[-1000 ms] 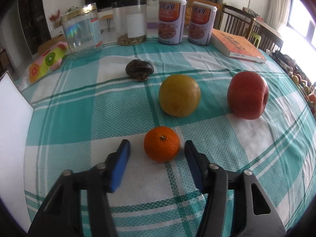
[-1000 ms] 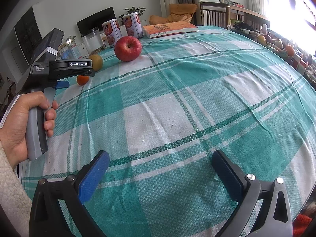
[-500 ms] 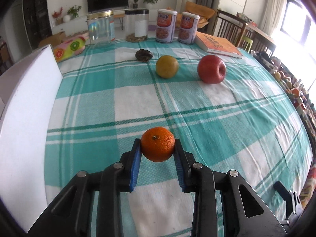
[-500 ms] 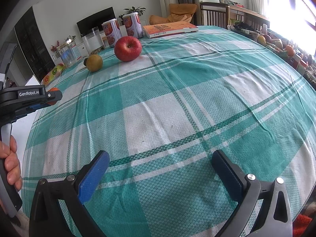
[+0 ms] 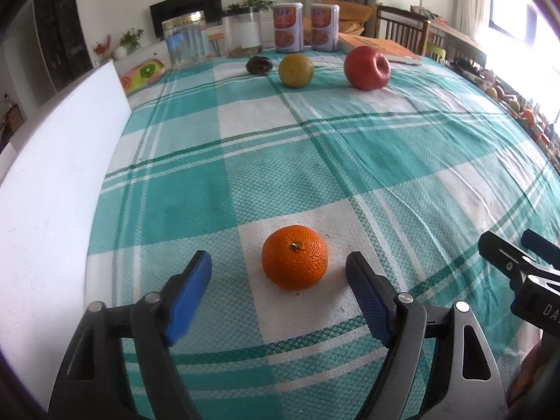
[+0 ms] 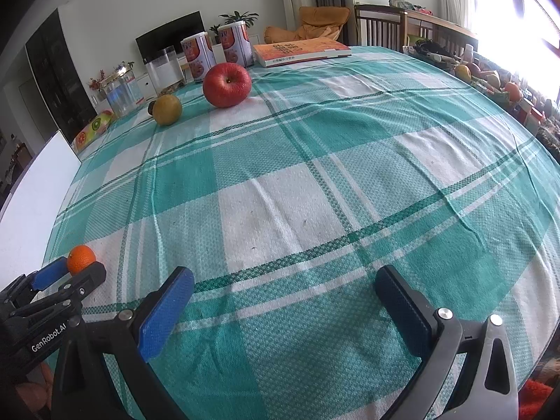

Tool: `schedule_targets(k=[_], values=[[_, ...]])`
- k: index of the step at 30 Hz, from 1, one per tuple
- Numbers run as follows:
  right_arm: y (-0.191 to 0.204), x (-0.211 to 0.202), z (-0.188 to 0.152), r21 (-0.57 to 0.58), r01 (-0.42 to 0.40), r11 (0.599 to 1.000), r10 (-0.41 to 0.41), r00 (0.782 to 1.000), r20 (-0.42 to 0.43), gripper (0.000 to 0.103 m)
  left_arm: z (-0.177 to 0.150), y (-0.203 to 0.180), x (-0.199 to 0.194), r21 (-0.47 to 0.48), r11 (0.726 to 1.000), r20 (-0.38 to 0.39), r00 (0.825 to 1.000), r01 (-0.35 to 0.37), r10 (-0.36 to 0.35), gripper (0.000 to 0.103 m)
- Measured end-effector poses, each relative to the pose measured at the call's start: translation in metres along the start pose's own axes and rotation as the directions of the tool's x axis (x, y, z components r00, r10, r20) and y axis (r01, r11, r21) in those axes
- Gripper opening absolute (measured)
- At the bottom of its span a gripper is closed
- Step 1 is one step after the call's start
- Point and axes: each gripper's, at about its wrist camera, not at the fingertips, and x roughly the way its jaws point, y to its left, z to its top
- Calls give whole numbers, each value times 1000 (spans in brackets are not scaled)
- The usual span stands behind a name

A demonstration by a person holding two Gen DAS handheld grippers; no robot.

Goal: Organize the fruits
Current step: 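Grasp the orange with the left tool while the right tool approaches the red apple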

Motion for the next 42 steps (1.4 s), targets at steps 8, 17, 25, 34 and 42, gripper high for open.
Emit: schedule_targets(k=[8,17,25,34,42], values=[[2,1,0,-13,15,1000,-15,1000,-6,103,-1,8,4,-50,999,-19,1000,8,-9,92],[-12,-5,-1,62,-66,996,65,998,20,103,-2,8,4,-53,999,-20,1000,6,-7,93],[-18,19,76,101,-192,976,202,974,-99,103,-1,8,4,-52,999,-20,1000,6,-7,93],[24,114,215,-25,-215,976,212,973,-89,103,-2,8,4,-52,999,-20,1000,4,-5,93],[50,173,226,43,-300,953,303,942,-143,70,0,8,5,-53,999,-21,1000,-1,0,94]])
